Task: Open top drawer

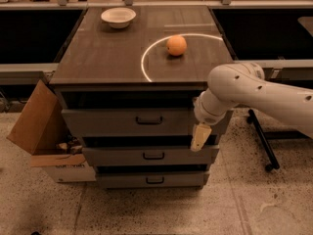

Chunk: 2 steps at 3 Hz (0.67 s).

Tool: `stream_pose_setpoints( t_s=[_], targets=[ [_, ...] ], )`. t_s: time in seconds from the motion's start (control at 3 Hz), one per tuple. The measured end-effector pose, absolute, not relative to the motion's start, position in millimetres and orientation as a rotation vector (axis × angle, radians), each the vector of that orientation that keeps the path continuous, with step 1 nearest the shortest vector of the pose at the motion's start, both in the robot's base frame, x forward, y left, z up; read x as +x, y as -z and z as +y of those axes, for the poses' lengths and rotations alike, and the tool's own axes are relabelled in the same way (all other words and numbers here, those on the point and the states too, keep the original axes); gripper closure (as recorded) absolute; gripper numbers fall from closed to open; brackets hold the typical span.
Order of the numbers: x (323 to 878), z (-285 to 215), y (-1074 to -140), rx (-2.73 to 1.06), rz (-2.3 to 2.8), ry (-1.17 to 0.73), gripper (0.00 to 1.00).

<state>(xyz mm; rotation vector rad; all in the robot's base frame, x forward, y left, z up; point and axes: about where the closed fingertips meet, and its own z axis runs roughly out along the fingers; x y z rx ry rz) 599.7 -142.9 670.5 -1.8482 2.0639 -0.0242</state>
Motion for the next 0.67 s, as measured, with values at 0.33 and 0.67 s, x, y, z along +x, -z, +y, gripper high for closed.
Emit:
stream_pose_setpoints(
  t_s=[0.33,0.67],
  targets=[
    [611.0,-138.8,-657.0,-1.872,2.076,0.005,0.14],
    [604.1,-140.2,-660.1,-1.857,2.076,0.018,0.38]
  ],
)
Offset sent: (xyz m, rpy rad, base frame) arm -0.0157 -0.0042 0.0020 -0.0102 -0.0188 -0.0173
